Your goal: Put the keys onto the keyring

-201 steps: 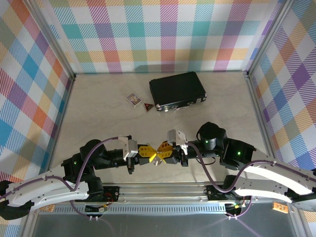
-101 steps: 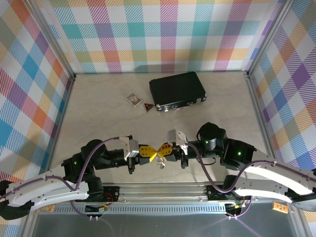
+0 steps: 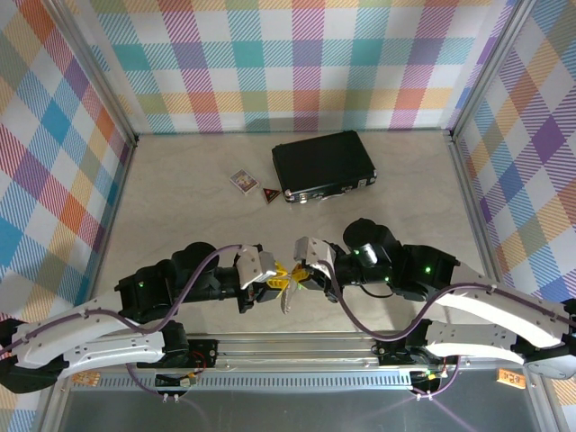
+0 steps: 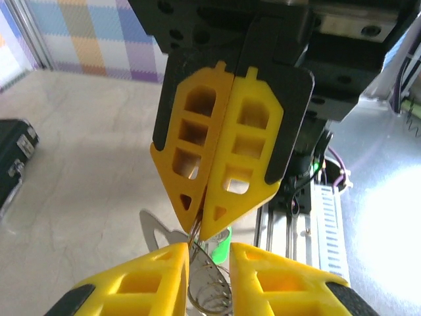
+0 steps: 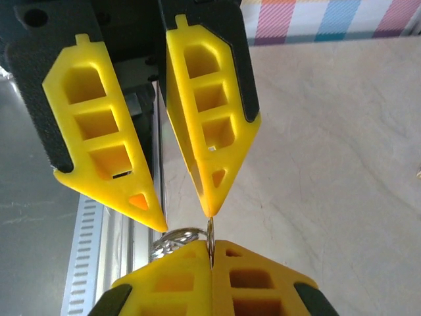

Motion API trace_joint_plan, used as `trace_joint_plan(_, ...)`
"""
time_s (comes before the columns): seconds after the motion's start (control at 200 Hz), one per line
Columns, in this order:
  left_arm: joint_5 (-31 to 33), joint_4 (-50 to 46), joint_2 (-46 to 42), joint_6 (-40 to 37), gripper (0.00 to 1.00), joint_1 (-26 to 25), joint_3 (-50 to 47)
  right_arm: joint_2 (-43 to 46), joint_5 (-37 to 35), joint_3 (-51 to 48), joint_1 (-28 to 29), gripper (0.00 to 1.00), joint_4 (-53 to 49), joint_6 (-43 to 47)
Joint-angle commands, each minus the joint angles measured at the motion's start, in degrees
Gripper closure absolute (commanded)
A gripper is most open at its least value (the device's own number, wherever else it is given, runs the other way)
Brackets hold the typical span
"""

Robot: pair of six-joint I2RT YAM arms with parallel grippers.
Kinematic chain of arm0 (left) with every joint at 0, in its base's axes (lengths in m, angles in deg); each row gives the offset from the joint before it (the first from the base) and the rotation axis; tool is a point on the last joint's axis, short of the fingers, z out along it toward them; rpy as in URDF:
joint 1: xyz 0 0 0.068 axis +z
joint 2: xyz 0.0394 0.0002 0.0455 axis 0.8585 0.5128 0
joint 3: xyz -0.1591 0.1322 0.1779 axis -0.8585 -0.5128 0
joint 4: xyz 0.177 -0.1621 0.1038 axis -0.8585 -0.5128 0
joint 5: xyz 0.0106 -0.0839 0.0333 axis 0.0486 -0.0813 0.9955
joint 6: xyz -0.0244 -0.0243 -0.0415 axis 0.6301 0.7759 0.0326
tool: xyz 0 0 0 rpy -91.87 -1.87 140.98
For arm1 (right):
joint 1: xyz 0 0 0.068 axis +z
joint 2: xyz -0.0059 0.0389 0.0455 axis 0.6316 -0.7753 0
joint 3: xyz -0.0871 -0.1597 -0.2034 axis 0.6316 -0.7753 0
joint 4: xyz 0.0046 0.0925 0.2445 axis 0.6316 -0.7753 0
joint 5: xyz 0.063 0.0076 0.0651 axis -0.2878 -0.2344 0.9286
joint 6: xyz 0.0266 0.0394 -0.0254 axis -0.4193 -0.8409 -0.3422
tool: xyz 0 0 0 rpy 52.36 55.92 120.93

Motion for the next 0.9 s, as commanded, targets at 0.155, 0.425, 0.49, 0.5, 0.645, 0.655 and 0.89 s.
trace_joint_plan(0.155, -1.76, -0.46, 2.10, -1.70, 0.78, -0.06, 1.44, 0.66, 4.94, 1.19, 0.18, 1.00, 0.11, 1.16)
trace_joint_plan(0.425, -1.74, 0.63, 2.79, -1.96, 0.79, -0.12, 0.84, 1.06, 8.91, -0.18, 0.17, 1.00, 1.79, -0.07)
trace_joint_plan(0.49, -2.08, 0.98, 2.90, -1.95, 0.83, -0.08, 0.82, 0.99, 9.36, -0.30, 0.17, 1.00, 2.08, -0.29)
trace_joint_plan(0.5, -2.18, 1.07, 2.90, -1.84, 0.83, -0.08, 0.90, 0.92, 9.37, -0.26, 0.17, 1.00, 2.08, -0.34)
trace_joint_plan(0.645, -2.95, 1.63, 2.95, -1.80, 0.90, -0.08, 0.93, 0.81, 9.80, -0.34, 0.17, 1.00, 2.14, -0.62)
trace_joint_plan(0.655, -3.01, 1.69, 2.98, -1.74, 0.90, -0.08, 0.99, 0.86, 9.87, -0.34, 0.17, 1.00, 2.14, -0.62)
trace_joint_plan(0.89, -3.69, 4.86, 0.60, -1.28, 1.00, -0.04, -0.89, 2.21, 12.18, -0.54, 0.17, 1.00, 2.12, -0.38)
